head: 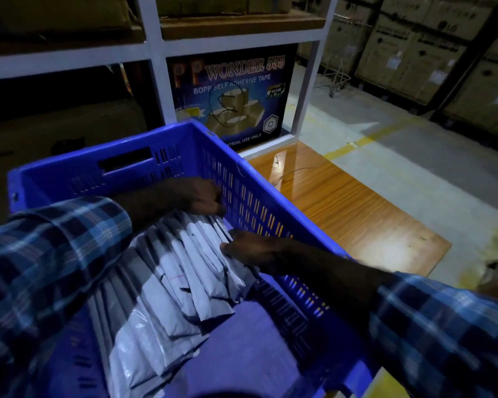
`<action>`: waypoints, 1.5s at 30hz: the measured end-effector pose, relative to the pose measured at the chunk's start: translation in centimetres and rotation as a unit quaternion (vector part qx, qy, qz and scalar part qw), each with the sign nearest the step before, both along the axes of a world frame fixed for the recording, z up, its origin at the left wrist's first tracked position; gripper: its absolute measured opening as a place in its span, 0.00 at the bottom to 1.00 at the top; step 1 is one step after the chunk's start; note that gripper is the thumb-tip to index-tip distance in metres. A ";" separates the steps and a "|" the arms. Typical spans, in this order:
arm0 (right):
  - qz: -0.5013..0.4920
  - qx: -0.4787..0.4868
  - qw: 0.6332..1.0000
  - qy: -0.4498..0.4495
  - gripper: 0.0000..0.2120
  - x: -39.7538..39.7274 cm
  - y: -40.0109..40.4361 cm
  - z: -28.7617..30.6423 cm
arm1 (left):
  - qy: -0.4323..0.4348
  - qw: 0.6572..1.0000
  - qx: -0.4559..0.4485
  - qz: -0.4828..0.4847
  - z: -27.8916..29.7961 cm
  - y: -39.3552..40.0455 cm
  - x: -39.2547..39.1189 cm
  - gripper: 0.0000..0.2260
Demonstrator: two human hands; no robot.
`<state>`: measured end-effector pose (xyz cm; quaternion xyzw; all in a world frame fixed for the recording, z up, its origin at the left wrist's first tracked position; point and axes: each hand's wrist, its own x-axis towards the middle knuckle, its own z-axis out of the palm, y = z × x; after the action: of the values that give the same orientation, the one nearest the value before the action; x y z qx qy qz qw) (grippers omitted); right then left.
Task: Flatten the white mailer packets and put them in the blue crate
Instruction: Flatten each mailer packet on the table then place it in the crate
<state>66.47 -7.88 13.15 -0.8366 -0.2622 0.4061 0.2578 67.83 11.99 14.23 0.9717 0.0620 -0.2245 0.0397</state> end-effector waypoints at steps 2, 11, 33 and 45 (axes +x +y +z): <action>0.032 -0.063 0.997 -0.009 0.25 -0.7 0.0 -0.2 | 0.005 1.000 0.014 0.001 0.0 -0.4 -0.2 0.23; 0.009 -0.055 0.998 -0.008 0.33 -0.8 -1.2 0.7 | 0.016 0.999 0.032 -0.033 1.3 -3.0 0.2 0.18; 0.013 0.091 0.974 -0.206 0.16 -1.1 -2.1 11.2 | -0.253 0.966 0.043 0.006 10.8 -4.0 -5.2 0.11; -0.022 0.287 0.917 -0.276 0.08 -10.2 -4.4 17.1 | -0.516 0.848 -0.021 0.116 16.9 -8.8 -22.3 0.09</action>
<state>56.26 -12.32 30.24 -0.8111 -0.4097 0.0606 0.4131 45.57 3.22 31.14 0.9322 0.1397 0.3147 0.1119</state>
